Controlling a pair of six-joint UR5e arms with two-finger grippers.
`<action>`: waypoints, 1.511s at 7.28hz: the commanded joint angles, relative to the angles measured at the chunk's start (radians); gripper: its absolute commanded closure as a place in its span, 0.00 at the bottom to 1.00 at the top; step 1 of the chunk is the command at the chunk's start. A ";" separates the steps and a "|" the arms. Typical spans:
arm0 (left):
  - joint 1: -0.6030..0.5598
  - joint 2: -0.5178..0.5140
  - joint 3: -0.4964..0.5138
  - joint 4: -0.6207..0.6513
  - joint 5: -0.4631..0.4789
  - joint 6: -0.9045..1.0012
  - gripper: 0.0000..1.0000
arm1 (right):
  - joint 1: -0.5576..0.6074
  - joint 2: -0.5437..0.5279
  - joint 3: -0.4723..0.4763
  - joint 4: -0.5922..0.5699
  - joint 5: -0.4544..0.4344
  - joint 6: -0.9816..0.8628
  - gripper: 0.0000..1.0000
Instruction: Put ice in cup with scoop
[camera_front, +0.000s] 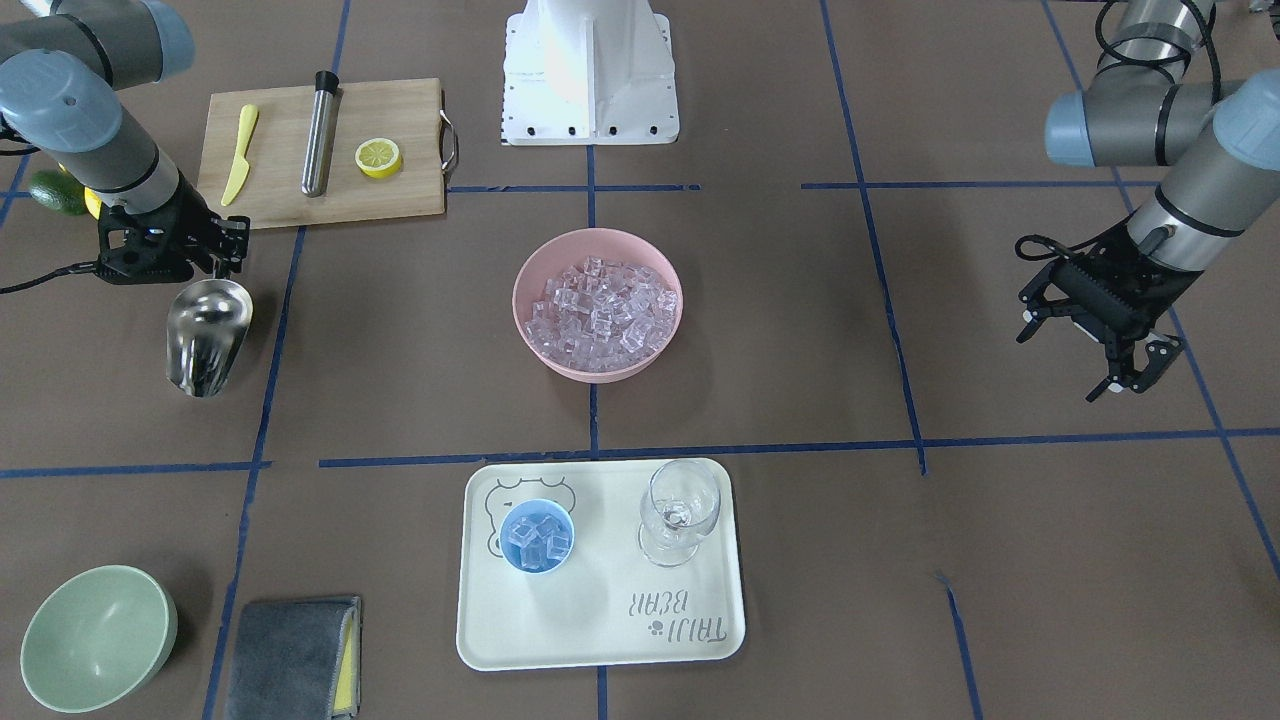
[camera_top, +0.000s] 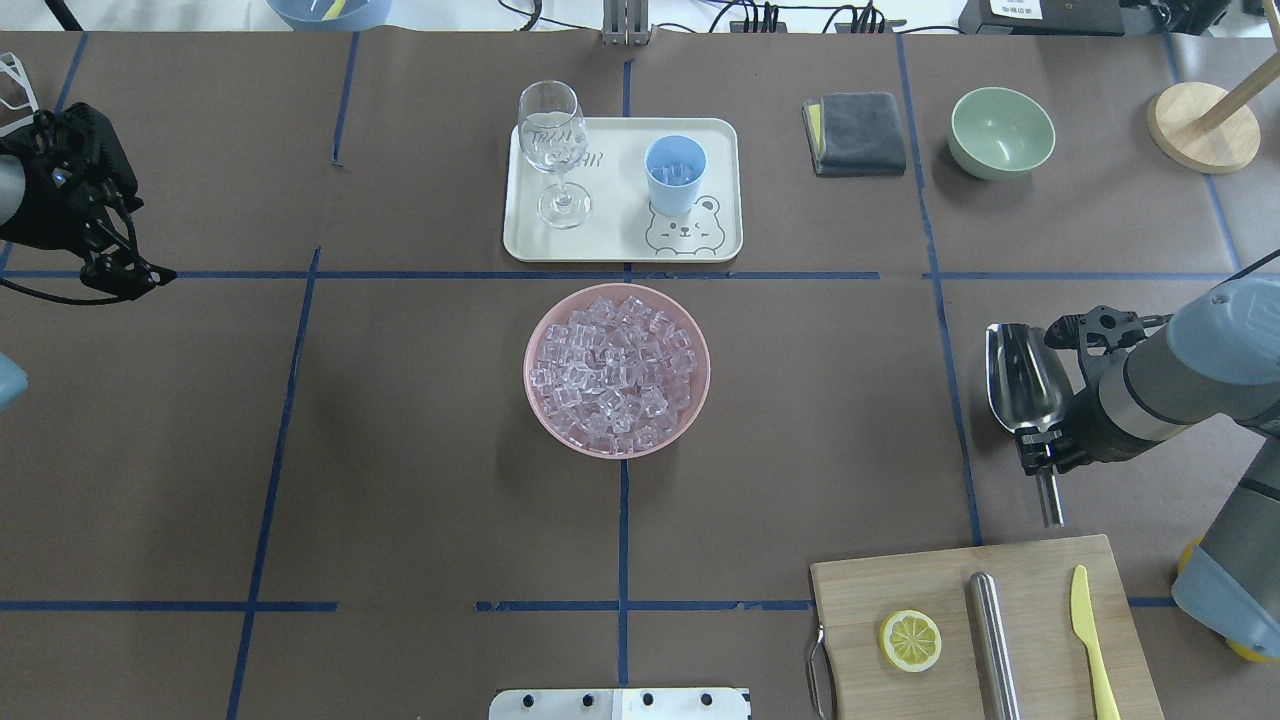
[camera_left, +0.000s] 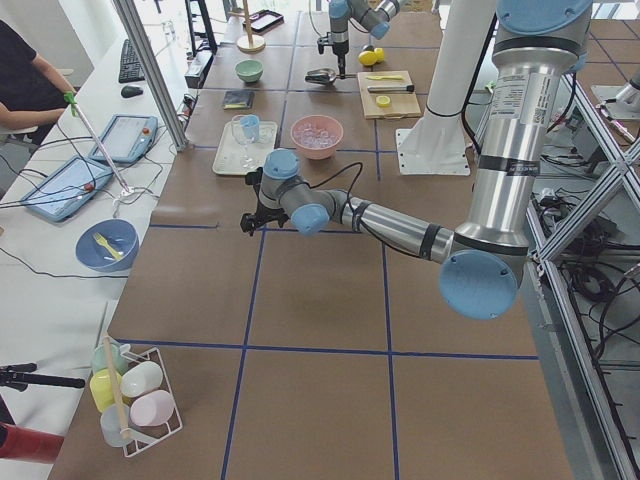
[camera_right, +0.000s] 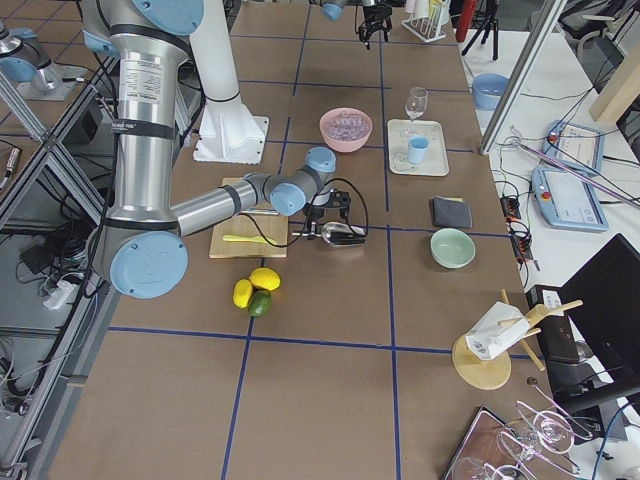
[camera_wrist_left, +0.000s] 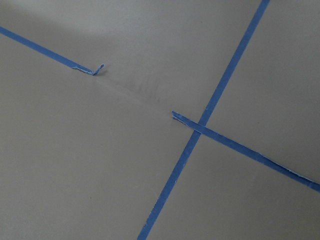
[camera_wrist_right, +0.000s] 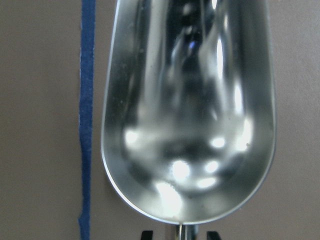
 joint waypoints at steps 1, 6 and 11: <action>-0.026 -0.003 -0.018 0.127 -0.002 0.000 0.00 | 0.003 -0.001 0.008 0.001 0.002 -0.004 0.00; -0.354 0.000 -0.012 0.441 -0.006 0.002 0.00 | 0.472 -0.050 0.013 -0.028 0.145 -0.222 0.00; -0.525 0.052 0.008 0.683 -0.259 0.003 0.00 | 0.800 0.022 -0.101 -0.406 0.224 -0.921 0.00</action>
